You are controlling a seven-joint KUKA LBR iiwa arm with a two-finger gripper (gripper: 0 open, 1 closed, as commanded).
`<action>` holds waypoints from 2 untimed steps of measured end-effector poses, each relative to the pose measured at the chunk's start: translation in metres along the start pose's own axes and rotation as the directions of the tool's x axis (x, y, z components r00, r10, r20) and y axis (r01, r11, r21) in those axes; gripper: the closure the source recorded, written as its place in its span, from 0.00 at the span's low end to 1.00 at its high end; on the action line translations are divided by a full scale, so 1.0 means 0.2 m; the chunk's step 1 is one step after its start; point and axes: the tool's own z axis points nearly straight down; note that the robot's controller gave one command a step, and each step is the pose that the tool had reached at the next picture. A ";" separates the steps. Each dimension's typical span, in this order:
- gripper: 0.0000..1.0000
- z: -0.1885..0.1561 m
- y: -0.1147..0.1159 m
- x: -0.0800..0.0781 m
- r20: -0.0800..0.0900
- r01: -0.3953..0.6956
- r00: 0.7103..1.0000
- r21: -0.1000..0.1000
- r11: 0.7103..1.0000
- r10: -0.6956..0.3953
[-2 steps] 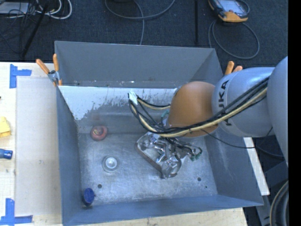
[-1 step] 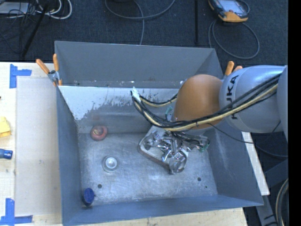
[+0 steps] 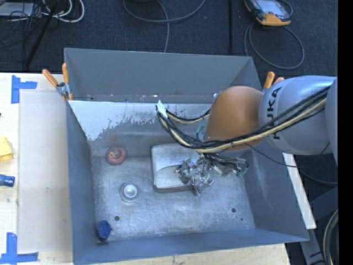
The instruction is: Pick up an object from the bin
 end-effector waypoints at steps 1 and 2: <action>1.00 -0.60 0.02 0.00 0.015 0.231 0.973 0.008 0.973 -0.231; 1.00 -0.25 0.03 -0.03 0.008 0.430 0.903 0.001 0.903 -0.430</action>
Offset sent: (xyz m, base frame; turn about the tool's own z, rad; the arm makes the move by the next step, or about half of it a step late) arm -0.0028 0.0032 0.1179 -0.2335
